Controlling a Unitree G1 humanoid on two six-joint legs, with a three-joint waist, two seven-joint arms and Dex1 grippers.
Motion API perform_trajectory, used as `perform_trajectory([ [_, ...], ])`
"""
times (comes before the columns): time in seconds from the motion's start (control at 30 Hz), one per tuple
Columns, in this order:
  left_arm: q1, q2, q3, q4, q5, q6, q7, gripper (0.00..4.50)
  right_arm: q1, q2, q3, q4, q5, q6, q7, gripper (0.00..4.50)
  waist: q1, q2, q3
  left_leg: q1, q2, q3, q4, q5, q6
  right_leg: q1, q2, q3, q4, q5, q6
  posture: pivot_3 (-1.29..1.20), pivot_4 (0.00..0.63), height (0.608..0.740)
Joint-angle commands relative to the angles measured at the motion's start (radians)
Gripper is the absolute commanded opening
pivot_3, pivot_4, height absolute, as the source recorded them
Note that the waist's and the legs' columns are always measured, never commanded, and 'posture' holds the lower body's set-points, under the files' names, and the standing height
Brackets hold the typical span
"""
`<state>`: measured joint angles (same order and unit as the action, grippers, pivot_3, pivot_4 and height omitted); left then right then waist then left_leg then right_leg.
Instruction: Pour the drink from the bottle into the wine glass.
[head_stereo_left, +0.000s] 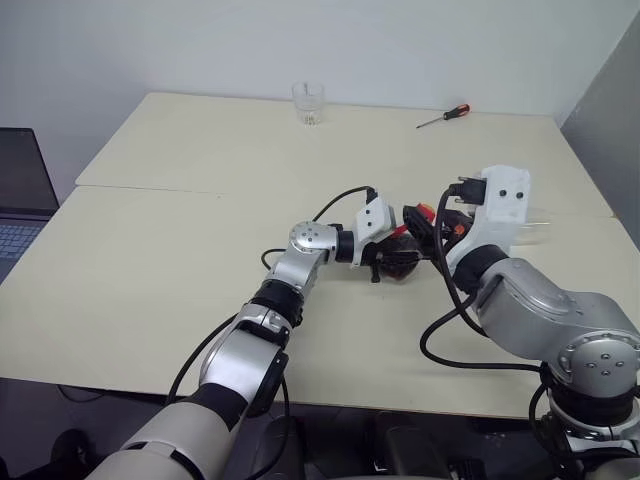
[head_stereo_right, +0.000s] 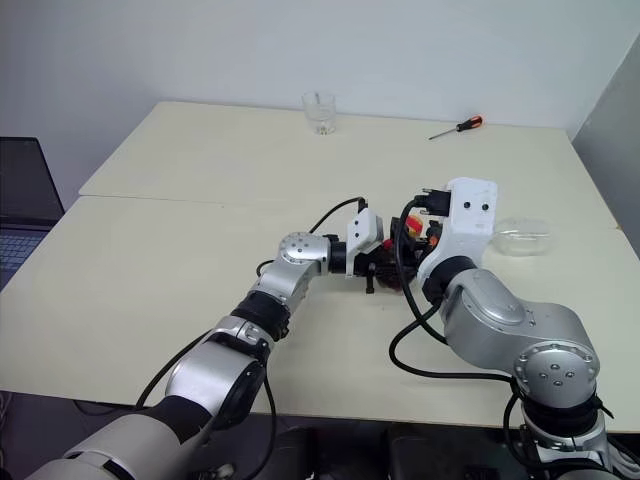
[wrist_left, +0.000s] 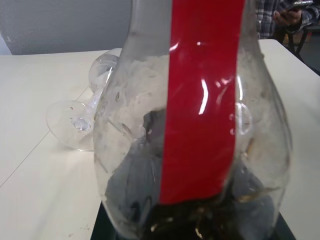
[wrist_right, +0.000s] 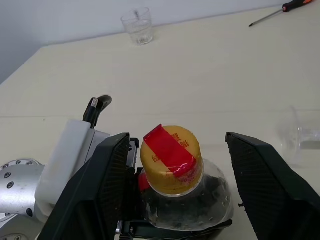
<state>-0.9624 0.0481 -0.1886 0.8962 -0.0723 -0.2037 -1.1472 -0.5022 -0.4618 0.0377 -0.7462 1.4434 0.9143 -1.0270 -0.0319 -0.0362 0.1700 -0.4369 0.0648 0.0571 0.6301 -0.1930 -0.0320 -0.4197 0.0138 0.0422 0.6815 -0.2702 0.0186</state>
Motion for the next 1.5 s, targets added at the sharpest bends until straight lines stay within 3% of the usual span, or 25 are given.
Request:
perform_trajectory([
  [0.03, -0.019, -0.005, 0.012, -0.049, -0.013, -0.014, 0.004, 1.01, -0.02, -0.018, -0.002, -0.015, 0.009, -0.02, 0.011, 2.33, 0.0, 0.0, 0.0, 0.0, 0.0, 0.0, 0.0, 0.0, 0.0, 0.0, 0.0, 0.0, 0.0, 0.0, 0.0, 0.0, 0.15, 0.74],
  [0.13, -0.019, -0.006, 0.013, -0.049, -0.014, -0.013, 0.006, 1.01, -0.021, -0.033, 0.0, -0.003, 0.004, -0.016, 0.025, 1.28, 0.0, 0.0, 0.0, 0.0, 0.0, 0.0, 0.0, 0.0, 0.0, 0.0, 0.0, 0.0, 0.0, 0.0, 0.0, 0.0, 0.15, 0.74],
  [0.3, -0.019, -0.011, 0.013, -0.057, -0.017, -0.009, 0.013, 0.99, -0.037, -0.069, -0.012, 0.059, -0.06, -0.007, 0.126, 1.23, 0.0, 0.0, 0.0, 0.0, 0.0, 0.0, 0.0, 0.0, 0.0, 0.0, 0.0, 0.0, 0.0, 0.0, 0.0, 0.0, 0.15, 0.74],
  [0.37, -0.021, -0.014, 0.014, -0.061, -0.02, -0.004, 0.015, 0.99, -0.057, -0.106, -0.016, 0.089, -0.11, -0.001, 0.229, 1.23, 0.001, 0.0, 0.0, 0.0, 0.0, 0.0, 0.0, 0.0, 0.0, 0.0, 0.0, 0.0, 0.0, 0.0, 0.0, 0.0, 0.15, 0.74],
  [0.53, -0.021, -0.026, 0.012, -0.071, -0.021, 0.002, 0.003, 0.98, -0.162, -0.287, -0.009, 0.284, -0.339, -0.096, 0.822, 1.23, 0.001, 0.0, 0.0, 0.0, 0.0, 0.001, 0.0, 0.0, 0.0, 0.0, 0.0, -0.001, -0.001, 0.0, 0.0, 0.0, 0.15, 0.74],
  [0.67, -0.035, -0.028, 0.019, -0.06, -0.021, 0.003, 0.004, 0.95, -0.242, -0.418, 0.151, 0.481, -0.559, -0.219, 1.42, 1.23, 0.001, 0.0, 0.0, 0.001, 0.0, 0.001, 0.0, 0.0, 0.0, 0.0, 0.0, -0.002, -0.001, 0.0, 0.0, 0.0, 0.15, 0.74],
  [0.73, -0.028, -0.025, 0.015, -0.067, -0.015, -0.003, 0.001, 0.93, -0.286, -0.443, 0.243, 0.578, -0.682, -0.302, 1.653, 1.23, 0.0, 0.0, 0.0, 0.001, 0.0, 0.001, 0.0, 0.0, 0.0, 0.0, 0.001, -0.002, -0.001, 0.0, 0.0, 0.0, 0.15, 0.74],
  [0.87, -0.008, -0.016, 0.019, -0.103, -0.015, 0.015, 0.007, 0.92, -0.423, -0.381, 0.316, 0.821, -0.843, -0.421, 1.953, 1.23, -0.003, 0.0, 0.0, 0.002, 0.0, 0.002, 0.0, 0.0, 0.0, -0.001, 0.002, -0.001, 0.0, 0.0, 0.0, 0.0, 0.15, 0.74],
  [1.03, 0.034, -0.002, 0.016, -0.17, -0.02, 0.051, 0.011, 0.92, -0.517, -0.294, 0.329, 1.028, -1.004, -0.544, 2.102, 1.23, 0.001, 0.0, 0.0, 0.002, 0.001, 0.002, 0.0, 0.0, 0.0, -0.001, 0.002, -0.001, 0.0, 0.002, -0.003, 0.0, 0.15, 0.74],
  [1.27, 0.065, 0.012, 0.006, -0.225, -0.02, 0.09, 0.0, 0.92, -0.453, -0.3, 0.217, 0.949, -0.988, -0.482, 2.164, 1.23, 0.019, 0.001, 0.001, 0.0, 0.0, 0.003, 0.001, 0.0, 0.0, -0.001, -0.001, -0.002, -0.001, 0.003, -0.005, 0.0, 0.15, 0.74],
  [1.5, 0.043, -0.007, -0.01, -0.187, -0.021, 0.08, -0.025, 0.92, -0.378, -0.353, 0.061, 0.807, -0.93, -0.343, 2.145, 3.71, 0.027, 0.001, 0.001, 0.0, 0.0, 0.003, 0.001, 0.0, 0.0, -0.001, -0.001, -0.002, 0.001, 0.003, -0.005, 0.0, 0.15, 0.74],
])
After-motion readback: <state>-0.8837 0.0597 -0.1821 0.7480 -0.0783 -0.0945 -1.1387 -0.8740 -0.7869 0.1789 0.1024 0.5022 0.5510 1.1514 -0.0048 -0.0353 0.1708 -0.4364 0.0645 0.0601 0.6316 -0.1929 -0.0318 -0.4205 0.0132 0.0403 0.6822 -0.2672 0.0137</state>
